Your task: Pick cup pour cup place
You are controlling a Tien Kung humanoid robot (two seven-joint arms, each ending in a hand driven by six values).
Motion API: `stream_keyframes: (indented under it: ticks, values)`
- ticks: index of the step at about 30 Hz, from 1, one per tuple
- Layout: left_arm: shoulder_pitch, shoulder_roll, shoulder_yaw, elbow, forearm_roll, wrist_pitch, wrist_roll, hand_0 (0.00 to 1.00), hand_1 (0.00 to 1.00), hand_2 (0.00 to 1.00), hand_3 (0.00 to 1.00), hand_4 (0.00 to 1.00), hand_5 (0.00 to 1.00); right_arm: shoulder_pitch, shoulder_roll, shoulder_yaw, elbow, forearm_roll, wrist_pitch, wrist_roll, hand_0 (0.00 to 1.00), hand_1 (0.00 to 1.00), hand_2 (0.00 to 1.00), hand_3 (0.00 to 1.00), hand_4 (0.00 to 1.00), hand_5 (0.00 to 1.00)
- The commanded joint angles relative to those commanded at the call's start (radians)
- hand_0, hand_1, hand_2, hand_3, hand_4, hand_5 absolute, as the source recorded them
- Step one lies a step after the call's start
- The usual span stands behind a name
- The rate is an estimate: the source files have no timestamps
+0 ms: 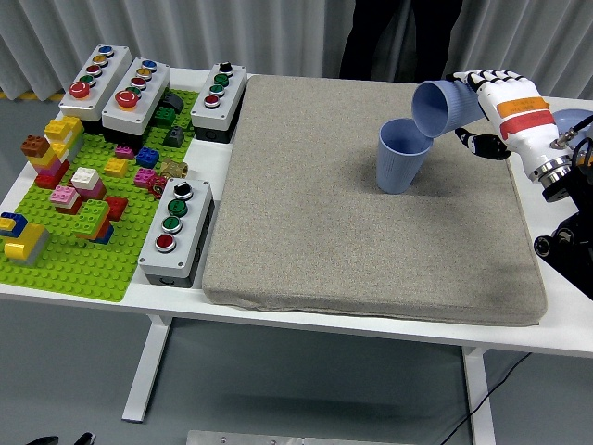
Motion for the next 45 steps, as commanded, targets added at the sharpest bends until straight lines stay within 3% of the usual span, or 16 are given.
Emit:
stream_keyframes:
  ticks: [10, 19, 25, 37, 45]
  values:
    - [0.000, -0.002, 0.003, 0.000, -0.004, 0.000, 0.000, 0.779, 0.796, 0.844, 0.750, 0.519, 0.947, -0.034, -0.008, 0.056, 0.044, 0.383, 0.003, 0.034, 0.774, 0.645, 0.541, 0.545, 0.600, 0.067]
    - [0.001, -0.005, 0.000, 0.000, -0.003, -0.001, 0.001, 0.779, 0.797, 0.844, 0.751, 0.520, 0.947, -0.090, -0.002, 0.186, 0.103, 0.760, 0.112, -0.065, 0.776, 0.647, 0.542, 0.546, 0.600, 0.067]
    - [0.003, -0.007, 0.000, 0.000, -0.003, -0.001, 0.001, 0.779, 0.796, 0.844, 0.751, 0.520, 0.948, -0.130, 0.006, 0.234, 0.117, 1.003, 0.122, -0.076, 0.778, 0.650, 0.543, 0.545, 0.601, 0.068]
    - [0.005, -0.013, 0.004, 0.000, -0.006, -0.002, 0.002, 0.779, 0.796, 0.843, 0.753, 0.520, 0.948, -0.218, 0.032, 0.267, 0.131, 0.983, 0.090, -0.028, 0.778, 0.651, 0.542, 0.542, 0.599, 0.062]
    - [0.012, -0.018, 0.007, 0.000, -0.010, -0.002, 0.004, 0.779, 0.796, 0.843, 0.753, 0.519, 0.949, -0.296, 0.097, 0.308, 0.110, 0.986, 0.059, 0.069, 0.777, 0.654, 0.542, 0.546, 0.597, 0.063]
